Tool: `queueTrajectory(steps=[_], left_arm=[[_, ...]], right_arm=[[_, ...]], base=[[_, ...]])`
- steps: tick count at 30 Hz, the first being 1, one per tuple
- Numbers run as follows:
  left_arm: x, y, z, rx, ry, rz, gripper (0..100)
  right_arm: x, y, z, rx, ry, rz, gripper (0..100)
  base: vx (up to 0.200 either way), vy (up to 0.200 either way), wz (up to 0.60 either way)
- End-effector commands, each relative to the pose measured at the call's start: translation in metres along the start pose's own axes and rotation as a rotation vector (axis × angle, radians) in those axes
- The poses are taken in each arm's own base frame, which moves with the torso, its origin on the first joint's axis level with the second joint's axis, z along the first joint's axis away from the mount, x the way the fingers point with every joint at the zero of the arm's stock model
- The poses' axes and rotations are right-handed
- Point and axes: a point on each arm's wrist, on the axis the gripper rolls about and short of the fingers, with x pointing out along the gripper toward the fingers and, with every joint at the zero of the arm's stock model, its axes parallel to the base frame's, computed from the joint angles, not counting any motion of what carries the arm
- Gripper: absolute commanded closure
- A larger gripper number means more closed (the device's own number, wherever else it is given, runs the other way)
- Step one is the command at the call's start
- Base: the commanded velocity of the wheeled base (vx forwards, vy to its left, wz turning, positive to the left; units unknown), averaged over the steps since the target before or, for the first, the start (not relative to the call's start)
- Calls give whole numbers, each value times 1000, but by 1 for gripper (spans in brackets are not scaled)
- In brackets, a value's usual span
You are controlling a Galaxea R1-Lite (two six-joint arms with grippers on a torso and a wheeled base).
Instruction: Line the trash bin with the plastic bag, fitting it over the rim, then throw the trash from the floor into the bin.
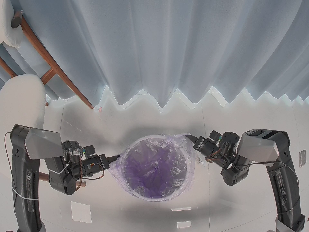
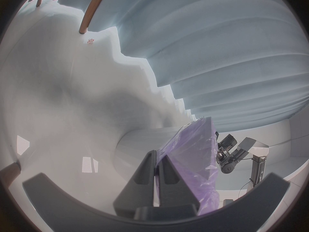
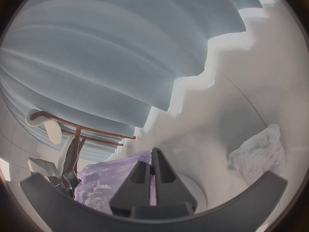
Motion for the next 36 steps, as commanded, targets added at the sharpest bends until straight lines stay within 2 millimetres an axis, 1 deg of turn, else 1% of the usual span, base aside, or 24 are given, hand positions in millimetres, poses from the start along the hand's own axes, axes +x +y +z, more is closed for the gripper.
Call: queueTrajectory(steps=[1, 6, 7, 8, 17, 20, 21, 22, 24, 26, 27, 28, 29, 32, 36], left_arm=[[1, 5, -6, -11, 11, 8, 100], [1, 5, -5, -3, 2, 2, 100], [1, 4, -6, -5, 4, 2, 100], [1, 4, -7, -5, 7, 2, 0], [-4, 1, 0, -24, -4, -12, 0], [-8, -3, 6, -14, -23, -15, 0], [-8, -3, 6, -14, -23, -15, 0], [-14, -6, 9, -12, -31, -12, 0], [-16, -8, 13, -9, -43, -13, 0], [-18, -9, 16, -5, -51, -13, 0], [-21, -12, 23, 7, -73, -19, 0], [-21, -12, 23, 6, -73, -20, 0], [-23, -17, 29, 4, -89, -28, 0], [-27, -32, 36, -3, -103, -56, 0], [-39, -47, 34, 6, -71, -98, 0]], right_arm=[[1, 0, 0, -6, -17, 3, 100], [-1, 0, 0, -6, -15, -1, 100], [-1, 1, 0, -6, -16, -3, 0], [-1, 1, 0, -6, -15, -1, 0], [-1, 4, 7, 17, -59, -23, 0], [-2, 13, 16, 55, -89, -19, 0], [-2, 13, 16, 55, -89, -19, 0], [-7, 21, 22, 108, -99, -16, 0], [-13, 30, 30, 163, -106, -6, 0], [-16, 33, 33, 190, -107, -4, 0], [-19, 39, 38, 223, -112, 5, 0], [-19, 39, 38, 224, -113, 6, 0], [-20, 41, 41, 233, -119, 10, 0], [-22, 39, 44, 232, -126, 6, 0], [-22, 38, 44, 228, -126, 2, 0]], base=[[0, 0, 0], [0, 0, 0], [0, 0, 0], [0, 0, 0], [0, 0, 0], [0, 0, 0], [0, 0, 0], [0, 0, 0], [0, 0, 0], [0, 0, 0], [0, 0, 0], [0, 0, 0], [0, 0, 0], [0, 0, 0], [0, 0, 0]])
